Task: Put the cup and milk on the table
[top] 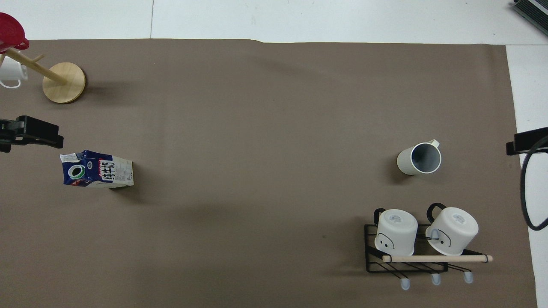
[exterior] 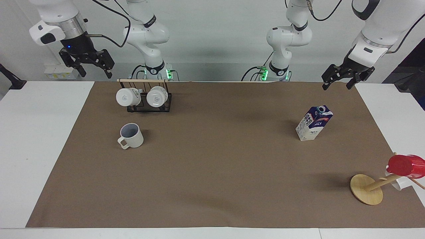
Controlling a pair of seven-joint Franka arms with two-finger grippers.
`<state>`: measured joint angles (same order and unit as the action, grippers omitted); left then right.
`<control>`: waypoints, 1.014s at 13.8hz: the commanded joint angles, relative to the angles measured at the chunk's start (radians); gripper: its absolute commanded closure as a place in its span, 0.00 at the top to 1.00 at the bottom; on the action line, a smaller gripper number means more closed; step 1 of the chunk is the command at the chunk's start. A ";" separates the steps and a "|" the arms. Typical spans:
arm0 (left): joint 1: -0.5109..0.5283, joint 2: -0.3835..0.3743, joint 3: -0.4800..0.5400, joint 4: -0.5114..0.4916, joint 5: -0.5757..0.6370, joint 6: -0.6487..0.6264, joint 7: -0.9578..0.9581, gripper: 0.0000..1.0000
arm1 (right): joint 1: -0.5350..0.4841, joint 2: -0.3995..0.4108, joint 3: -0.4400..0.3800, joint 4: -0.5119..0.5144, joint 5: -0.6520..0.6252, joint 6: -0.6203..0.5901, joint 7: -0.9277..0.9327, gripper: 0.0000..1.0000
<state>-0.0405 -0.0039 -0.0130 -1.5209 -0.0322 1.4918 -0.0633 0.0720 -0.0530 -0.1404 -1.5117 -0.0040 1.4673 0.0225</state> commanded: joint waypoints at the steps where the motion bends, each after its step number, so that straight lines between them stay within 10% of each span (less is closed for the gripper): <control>1: 0.005 -0.005 -0.001 0.010 -0.008 -0.022 -0.006 1.00 | -0.005 -0.010 0.002 -0.015 0.004 0.013 0.013 1.00; 14: 0.005 -0.005 -0.001 0.010 -0.009 -0.022 -0.006 1.00 | -0.005 -0.010 0.002 -0.013 0.015 0.010 0.011 1.00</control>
<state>-0.0405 -0.0039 -0.0130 -1.5209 -0.0322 1.4918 -0.0633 0.0720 -0.0530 -0.1404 -1.5122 -0.0040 1.4673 0.0225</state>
